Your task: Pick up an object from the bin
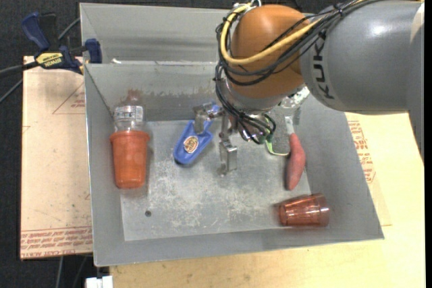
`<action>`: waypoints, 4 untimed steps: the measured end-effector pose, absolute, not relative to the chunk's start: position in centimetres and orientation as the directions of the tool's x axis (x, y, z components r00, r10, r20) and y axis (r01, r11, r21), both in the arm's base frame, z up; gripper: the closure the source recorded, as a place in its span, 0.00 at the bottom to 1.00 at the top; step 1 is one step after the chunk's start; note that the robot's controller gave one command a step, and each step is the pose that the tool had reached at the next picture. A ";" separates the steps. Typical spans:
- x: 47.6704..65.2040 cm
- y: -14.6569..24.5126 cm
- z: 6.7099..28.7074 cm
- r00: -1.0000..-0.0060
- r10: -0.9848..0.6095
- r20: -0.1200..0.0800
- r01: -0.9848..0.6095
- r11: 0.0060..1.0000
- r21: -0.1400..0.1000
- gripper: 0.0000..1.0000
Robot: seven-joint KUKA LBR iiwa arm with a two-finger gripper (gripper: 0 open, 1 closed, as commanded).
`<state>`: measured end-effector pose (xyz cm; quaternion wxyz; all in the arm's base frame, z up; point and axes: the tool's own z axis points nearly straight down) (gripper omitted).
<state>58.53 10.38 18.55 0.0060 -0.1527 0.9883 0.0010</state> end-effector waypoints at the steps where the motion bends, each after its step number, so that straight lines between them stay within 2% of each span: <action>1: 59.5 10.4 17.4 -0.940 -0.341 -0.011 -0.341 0.940 0.001 0.00; 2: 55.7 13.1 16.2 -0.918 -0.397 -0.012 -0.397 0.918 0.000 0.00; 3: 64.2 11.2 13.1 -0.886 -0.464 -0.018 -0.464 0.886 -0.002 0.00; 4: 64.6 10.4 11.1 -0.835 -0.550 -0.014 -0.550 0.835 -0.003 0.00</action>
Offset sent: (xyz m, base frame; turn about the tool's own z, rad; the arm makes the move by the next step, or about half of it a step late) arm -0.0334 0.0327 -0.0250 -0.1113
